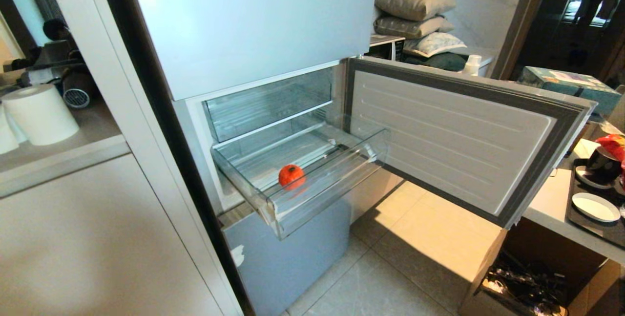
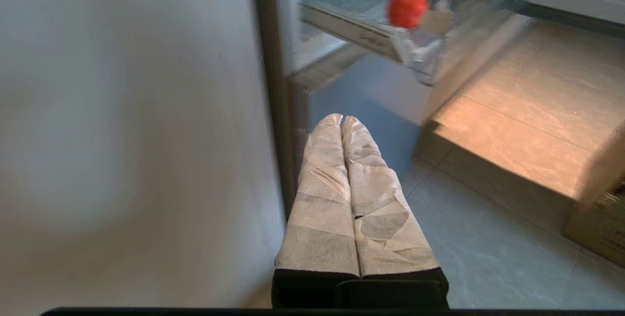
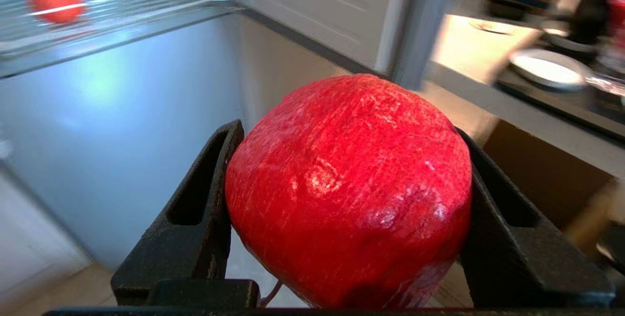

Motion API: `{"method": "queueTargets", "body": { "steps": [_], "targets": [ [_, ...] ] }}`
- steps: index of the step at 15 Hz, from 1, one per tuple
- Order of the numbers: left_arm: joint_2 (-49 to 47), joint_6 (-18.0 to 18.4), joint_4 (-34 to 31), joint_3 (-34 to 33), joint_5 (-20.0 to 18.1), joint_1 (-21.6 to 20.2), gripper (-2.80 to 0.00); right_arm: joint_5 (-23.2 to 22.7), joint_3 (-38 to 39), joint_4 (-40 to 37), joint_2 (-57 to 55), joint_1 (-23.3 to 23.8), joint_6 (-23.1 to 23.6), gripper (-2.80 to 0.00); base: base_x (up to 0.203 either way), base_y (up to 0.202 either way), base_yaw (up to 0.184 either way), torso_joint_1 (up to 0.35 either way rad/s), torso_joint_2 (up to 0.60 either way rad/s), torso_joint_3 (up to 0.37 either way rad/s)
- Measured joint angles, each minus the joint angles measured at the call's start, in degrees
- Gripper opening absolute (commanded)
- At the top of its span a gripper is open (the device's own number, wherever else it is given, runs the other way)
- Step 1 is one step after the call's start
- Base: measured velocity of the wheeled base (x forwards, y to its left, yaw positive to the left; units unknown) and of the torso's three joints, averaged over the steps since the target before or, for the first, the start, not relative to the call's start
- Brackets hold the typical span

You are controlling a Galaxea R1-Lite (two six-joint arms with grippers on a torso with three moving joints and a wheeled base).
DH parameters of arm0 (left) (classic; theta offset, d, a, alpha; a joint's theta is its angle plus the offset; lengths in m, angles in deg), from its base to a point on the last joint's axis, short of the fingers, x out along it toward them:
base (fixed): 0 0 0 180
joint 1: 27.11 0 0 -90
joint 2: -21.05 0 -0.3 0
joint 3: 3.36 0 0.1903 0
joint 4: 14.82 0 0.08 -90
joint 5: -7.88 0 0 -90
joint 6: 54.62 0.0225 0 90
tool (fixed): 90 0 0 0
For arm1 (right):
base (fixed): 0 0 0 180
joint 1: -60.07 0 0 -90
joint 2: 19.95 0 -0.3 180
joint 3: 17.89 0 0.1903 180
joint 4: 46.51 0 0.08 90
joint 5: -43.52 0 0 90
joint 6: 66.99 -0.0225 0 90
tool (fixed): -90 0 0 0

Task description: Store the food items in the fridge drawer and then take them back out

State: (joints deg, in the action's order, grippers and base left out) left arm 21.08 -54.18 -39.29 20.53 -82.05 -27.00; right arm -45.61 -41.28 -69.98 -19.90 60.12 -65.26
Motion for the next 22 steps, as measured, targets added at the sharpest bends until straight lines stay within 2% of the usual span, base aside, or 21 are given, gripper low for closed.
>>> {"method": "queueTargets", "body": {
  "steps": [16, 19, 22],
  "targets": [
    [0.0, 0.0, 0.0, 0.0, 0.0, 0.0, -2.8, 0.0, 0.0, -0.1, 0.0, 0.0, -0.5, -2.8, 0.0, -0.009, 0.173, 0.003, 0.0, 0.003],
    [0.0, 0.0, 0.0, 0.0, 0.0, 0.0, -2.8, -0.4, 0.0, 0.0, -0.6, 0.0, 0.3, -2.8, 0.001, -0.001, 0.058, 0.003, 0.0, 0.002],
    [0.0, 0.0, 0.0, 0.0, 0.0, 0.0, -2.8, -0.7, -1.3, 2.7, -8.7, -0.2, 0.8, -2.8, 0.0, 0.0, 0.0, 0.0, 0.0, 0.0]
  ]
}}
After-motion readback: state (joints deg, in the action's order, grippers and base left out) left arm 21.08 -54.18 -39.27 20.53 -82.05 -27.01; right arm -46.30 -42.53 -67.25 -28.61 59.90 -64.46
